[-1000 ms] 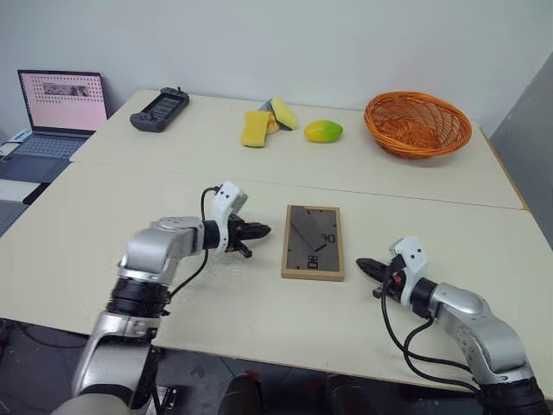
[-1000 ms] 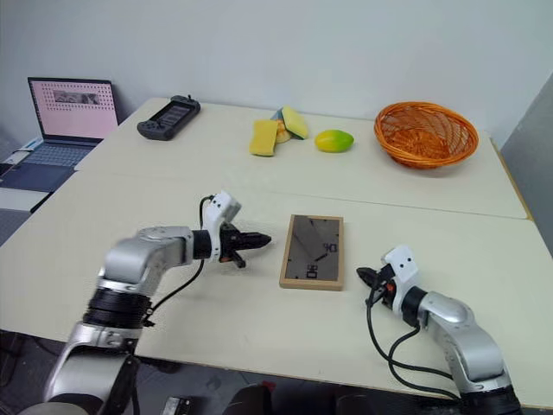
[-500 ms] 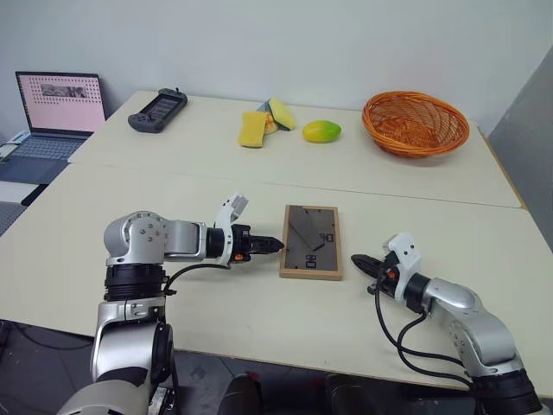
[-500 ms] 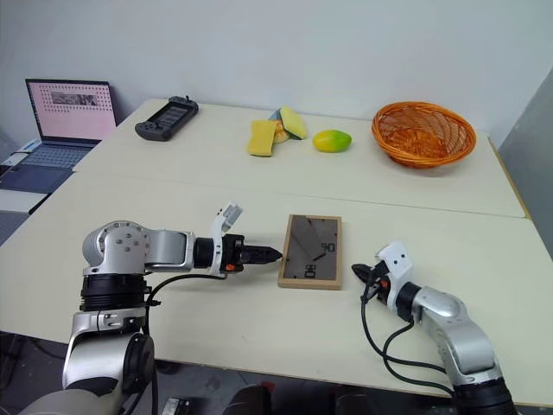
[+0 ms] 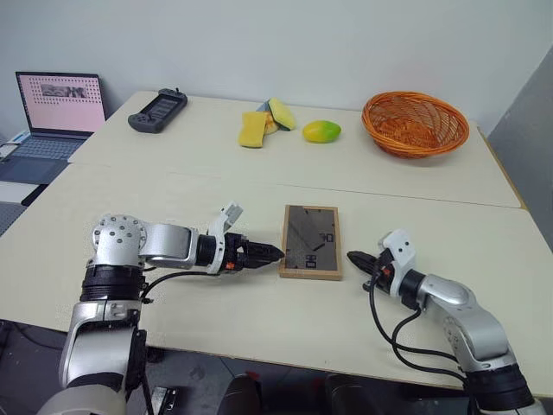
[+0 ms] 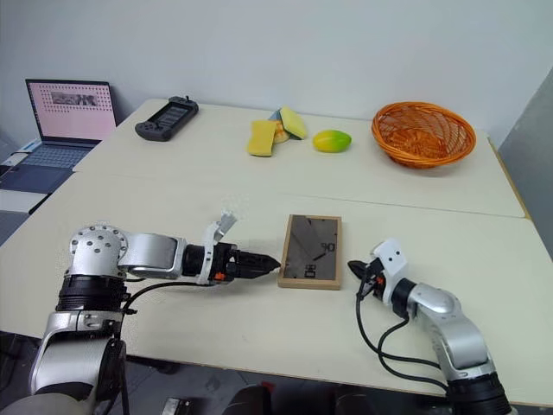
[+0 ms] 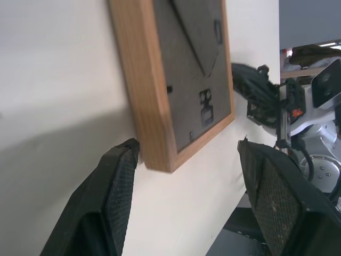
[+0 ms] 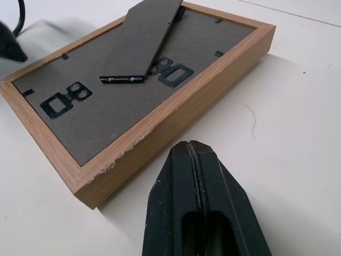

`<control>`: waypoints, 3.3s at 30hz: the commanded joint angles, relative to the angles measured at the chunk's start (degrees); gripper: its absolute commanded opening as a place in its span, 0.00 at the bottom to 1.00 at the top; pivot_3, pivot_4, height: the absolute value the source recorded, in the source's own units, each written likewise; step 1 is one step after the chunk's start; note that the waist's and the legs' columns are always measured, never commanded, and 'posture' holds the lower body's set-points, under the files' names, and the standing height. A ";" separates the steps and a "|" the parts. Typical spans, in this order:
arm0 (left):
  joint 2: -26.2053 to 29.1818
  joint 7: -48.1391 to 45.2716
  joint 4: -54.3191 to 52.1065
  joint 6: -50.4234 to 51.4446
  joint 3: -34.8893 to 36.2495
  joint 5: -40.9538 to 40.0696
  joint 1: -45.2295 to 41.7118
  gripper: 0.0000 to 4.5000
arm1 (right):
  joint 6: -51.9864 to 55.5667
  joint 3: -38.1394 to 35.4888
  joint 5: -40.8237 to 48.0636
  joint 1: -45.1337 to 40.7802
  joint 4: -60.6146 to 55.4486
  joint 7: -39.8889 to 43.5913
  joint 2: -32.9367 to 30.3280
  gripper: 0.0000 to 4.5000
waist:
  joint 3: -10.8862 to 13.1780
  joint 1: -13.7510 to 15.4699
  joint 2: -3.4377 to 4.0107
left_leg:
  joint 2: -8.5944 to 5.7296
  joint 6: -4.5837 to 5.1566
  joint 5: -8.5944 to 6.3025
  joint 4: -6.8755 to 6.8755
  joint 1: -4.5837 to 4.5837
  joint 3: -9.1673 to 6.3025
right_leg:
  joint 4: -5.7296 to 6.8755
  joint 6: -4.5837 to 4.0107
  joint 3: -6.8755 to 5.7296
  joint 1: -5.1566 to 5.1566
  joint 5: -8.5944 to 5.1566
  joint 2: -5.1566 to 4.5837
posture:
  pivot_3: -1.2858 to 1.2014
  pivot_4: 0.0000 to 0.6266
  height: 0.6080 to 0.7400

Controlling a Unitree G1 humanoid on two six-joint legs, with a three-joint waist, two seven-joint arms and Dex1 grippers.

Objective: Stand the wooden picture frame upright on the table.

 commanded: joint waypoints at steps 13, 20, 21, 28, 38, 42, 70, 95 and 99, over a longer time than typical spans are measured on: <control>2.19 18.99 0.58 -10.12 -6.31 -22.35 2.92 0.69 | -0.46 2.24 -0.32 -0.91 -3.13 -2.07 3.91 0.00 | -0.01 -0.01 0.01 | 0.01 -0.02 0.01 0.00 0.02 0.02 | 0.00 -0.01 0.01 0.00 0.00 0.00 | 0.52 0.24 1.00; 1.95 20.77 0.74 -12.59 -5.44 -23.43 4.74 0.69 | -0.49 1.84 -0.21 -0.12 -2.90 -1.93 3.23 0.00 | -0.01 0.05 0.02 | 0.00 -0.03 0.01 0.00 0.03 0.04 | 0.00 -0.02 0.01 0.01 -0.01 0.00 | 0.52 0.24 1.00; 1.76 20.75 0.22 -12.77 -5.63 -23.43 5.42 0.69 | -0.49 1.81 -0.18 -0.08 -2.77 -1.95 3.23 0.00 | -0.01 0.06 0.02 | 0.00 -0.03 0.02 0.00 0.03 0.03 | -0.01 -0.02 0.01 0.01 -0.01 0.00 | 0.52 0.24 1.00; 0.16 21.85 -0.32 -13.26 -5.44 -23.43 8.43 0.69 | 0.09 2.73 -0.07 -0.94 -3.24 -2.78 4.51 0.00 | -0.02 0.06 0.03 | 0.00 -0.03 0.02 0.00 0.05 0.07 | -0.01 -0.03 0.03 0.01 -0.02 0.00 | 0.52 0.24 1.00; 1.04 24.39 1.57 -14.00 -6.31 -23.43 6.83 0.69 | -0.67 2.85 -0.84 0.49 -2.47 -2.43 3.78 0.00 | -0.04 0.07 0.03 | 0.00 -0.03 0.02 -0.01 0.07 0.09 | -0.02 -0.03 0.04 0.02 -0.02 0.01 | 0.52 0.24 1.00; 1.39 24.04 2.01 -14.00 -6.60 -23.43 6.50 0.69 | -1.07 4.24 -1.08 0.69 -1.58 -2.75 5.15 0.00 | -0.04 0.03 0.03 | 0.00 -0.03 0.02 -0.01 0.08 0.09 | -0.02 -0.03 0.05 0.02 -0.03 0.01 | 0.52 0.24 1.00; 15.09 11.51 3.33 -5.43 -5.75 -21.46 5.11 0.69 | -0.38 0.72 0.90 1.65 -2.83 -3.50 5.89 0.00 | -0.01 -0.83 0.02 | 0.04 -0.04 0.02 -0.10 0.12 0.10 | -0.03 -0.08 0.07 -0.05 -0.08 0.08 | 0.52 0.24 1.00; 4.35 -55.83 20.14 -13.95 -24.09 43.82 -16.31 0.69 | 1.20 3.29 -0.60 3.84 -5.42 -6.25 6.86 0.00 | 0.05 -0.04 0.02 | -0.06 -0.03 0.01 -0.17 -0.07 0.12 | -0.29 0.11 0.02 -0.08 -0.23 0.03 | 0.52 0.24 1.00; 3.77 -60.02 19.81 -12.72 -23.54 46.34 -16.95 0.69 | 0.59 4.90 -1.44 2.43 -4.19 -6.51 7.77 0.00 | 0.05 -0.10 0.02 | -0.06 -0.03 0.01 -0.18 -0.08 0.11 | -0.30 0.10 0.02 -0.10 -0.23 0.03 | 0.52 0.24 1.00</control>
